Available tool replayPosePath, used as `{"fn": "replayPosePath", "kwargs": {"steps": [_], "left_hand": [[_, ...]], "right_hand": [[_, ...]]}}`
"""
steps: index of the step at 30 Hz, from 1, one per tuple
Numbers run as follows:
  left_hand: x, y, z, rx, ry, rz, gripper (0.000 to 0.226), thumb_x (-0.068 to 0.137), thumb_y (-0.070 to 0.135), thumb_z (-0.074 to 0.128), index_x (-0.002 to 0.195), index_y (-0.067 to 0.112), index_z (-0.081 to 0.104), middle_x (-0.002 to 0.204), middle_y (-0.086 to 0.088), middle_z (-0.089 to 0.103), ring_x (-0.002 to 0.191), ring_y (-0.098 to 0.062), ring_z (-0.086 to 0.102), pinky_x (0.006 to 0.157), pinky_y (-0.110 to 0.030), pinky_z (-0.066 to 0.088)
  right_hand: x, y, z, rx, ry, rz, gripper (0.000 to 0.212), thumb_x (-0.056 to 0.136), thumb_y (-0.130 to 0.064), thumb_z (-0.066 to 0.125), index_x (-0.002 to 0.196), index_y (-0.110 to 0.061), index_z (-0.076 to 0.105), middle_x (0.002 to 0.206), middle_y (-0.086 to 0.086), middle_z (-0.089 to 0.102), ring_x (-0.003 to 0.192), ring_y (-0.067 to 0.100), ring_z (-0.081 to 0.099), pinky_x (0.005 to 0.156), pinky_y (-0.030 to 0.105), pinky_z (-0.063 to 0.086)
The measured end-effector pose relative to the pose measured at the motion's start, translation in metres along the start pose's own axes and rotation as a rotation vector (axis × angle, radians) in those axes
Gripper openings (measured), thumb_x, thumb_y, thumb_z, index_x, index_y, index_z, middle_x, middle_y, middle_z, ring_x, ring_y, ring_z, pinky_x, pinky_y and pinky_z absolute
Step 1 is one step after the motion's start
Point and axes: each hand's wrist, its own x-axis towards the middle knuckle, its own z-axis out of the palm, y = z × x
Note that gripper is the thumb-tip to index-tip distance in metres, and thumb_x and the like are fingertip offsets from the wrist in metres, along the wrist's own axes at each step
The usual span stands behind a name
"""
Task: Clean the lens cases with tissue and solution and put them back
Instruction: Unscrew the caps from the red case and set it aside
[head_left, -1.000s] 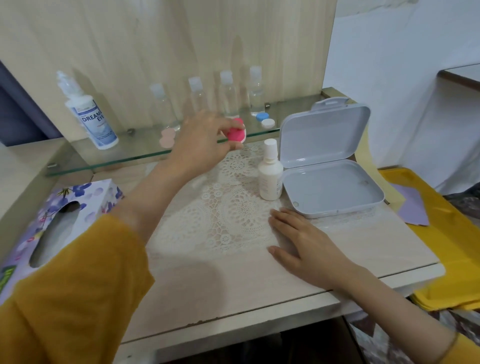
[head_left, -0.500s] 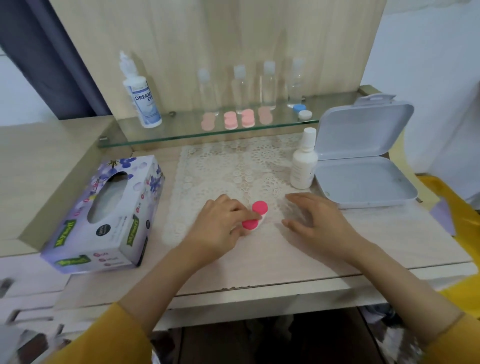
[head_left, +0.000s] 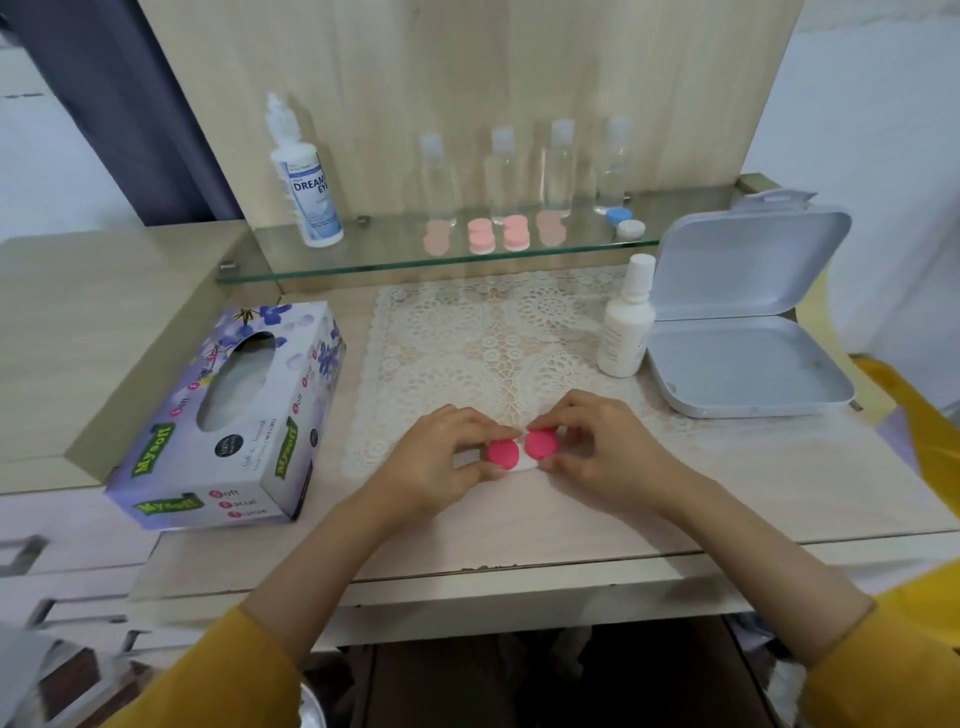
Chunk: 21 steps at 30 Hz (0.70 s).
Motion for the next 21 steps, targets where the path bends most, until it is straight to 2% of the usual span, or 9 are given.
{"fn": "replayPosePath", "kwargs": {"steps": [4, 6, 8, 10, 13, 17, 19, 21], "left_hand": [[-0.002, -0.001, 0.008, 0.038, 0.001, 0.000, 0.036, 0.084, 0.026, 0.061, 0.120, 0.021, 0.060, 0.103, 0.010, 0.052, 0.095, -0.007, 0.042, 0.087, -0.006, 0.026], [-0.003, -0.003, 0.013, 0.048, 0.027, 0.007, 0.038, 0.082, 0.030, 0.052, 0.117, 0.019, 0.061, 0.104, 0.006, 0.054, 0.094, -0.005, 0.040, 0.092, -0.020, 0.032], [-0.005, -0.004, 0.018, 0.055, 0.067, 0.019, 0.042, 0.081, 0.036, 0.043, 0.113, 0.017, 0.064, 0.102, 0.002, 0.056, 0.092, -0.006, 0.042, 0.088, -0.034, 0.038], [-0.007, -0.004, 0.021, 0.057, 0.102, 0.024, 0.048, 0.079, 0.039, 0.038, 0.110, 0.014, 0.065, 0.101, -0.001, 0.058, 0.092, -0.008, 0.043, 0.085, -0.037, 0.040], [-0.008, -0.002, 0.022, 0.042, 0.139, 0.028, 0.047, 0.079, 0.038, 0.040, 0.109, 0.012, 0.066, 0.097, -0.002, 0.058, 0.091, -0.007, 0.042, 0.084, -0.033, 0.038], [-0.010, 0.004, 0.026, 0.028, 0.225, 0.000, 0.053, 0.071, 0.053, 0.052, 0.100, 0.012, 0.070, 0.088, 0.003, 0.057, 0.082, -0.006, 0.045, 0.081, -0.013, 0.033], [-0.012, 0.009, 0.029, 0.013, 0.266, -0.027, 0.051, 0.066, 0.056, 0.060, 0.093, 0.015, 0.072, 0.082, 0.004, 0.058, 0.077, -0.003, 0.044, 0.075, -0.013, 0.034], [-0.012, 0.011, 0.028, -0.030, 0.305, -0.032, 0.042, 0.071, 0.053, 0.059, 0.085, 0.017, 0.074, 0.075, 0.003, 0.061, 0.073, -0.004, 0.046, 0.069, -0.016, 0.036]], "right_hand": [[-0.004, -0.001, 0.005, 0.045, 0.023, -0.015, 0.022, 0.075, -0.008, 0.069, 0.096, -0.015, 0.069, 0.088, -0.005, 0.054, 0.075, 0.003, 0.051, 0.068, 0.009, 0.038], [-0.006, -0.002, 0.009, 0.052, 0.042, -0.029, 0.021, 0.077, -0.006, 0.067, 0.098, -0.011, 0.068, 0.089, -0.003, 0.052, 0.076, 0.005, 0.051, 0.071, 0.012, 0.041], [-0.008, -0.002, 0.011, 0.052, 0.059, -0.038, 0.020, 0.078, -0.006, 0.067, 0.098, -0.009, 0.067, 0.089, -0.002, 0.051, 0.078, 0.010, 0.052, 0.073, 0.017, 0.043], [-0.009, -0.001, 0.012, 0.050, 0.066, -0.044, 0.020, 0.078, -0.006, 0.067, 0.098, -0.009, 0.067, 0.089, -0.001, 0.052, 0.078, 0.011, 0.052, 0.074, 0.018, 0.043], [-0.009, -0.001, 0.012, 0.064, 0.077, -0.052, 0.022, 0.077, -0.003, 0.067, 0.098, -0.009, 0.068, 0.089, 0.000, 0.053, 0.078, 0.009, 0.053, 0.072, 0.018, 0.044], [-0.005, -0.003, 0.014, 0.080, 0.136, -0.040, 0.031, 0.077, 0.004, 0.064, 0.105, -0.008, 0.068, 0.088, -0.004, 0.054, 0.077, -0.001, 0.052, 0.072, 0.009, 0.041], [-0.003, -0.005, 0.015, 0.081, 0.197, -0.002, 0.031, 0.076, 0.002, 0.064, 0.105, -0.008, 0.068, 0.083, -0.012, 0.051, 0.072, -0.004, 0.050, 0.069, 0.005, 0.037], [-0.002, -0.006, 0.015, 0.078, 0.245, 0.049, 0.024, 0.073, -0.002, 0.068, 0.096, -0.008, 0.068, 0.079, -0.016, 0.048, 0.067, -0.002, 0.048, 0.066, 0.003, 0.035]]}}
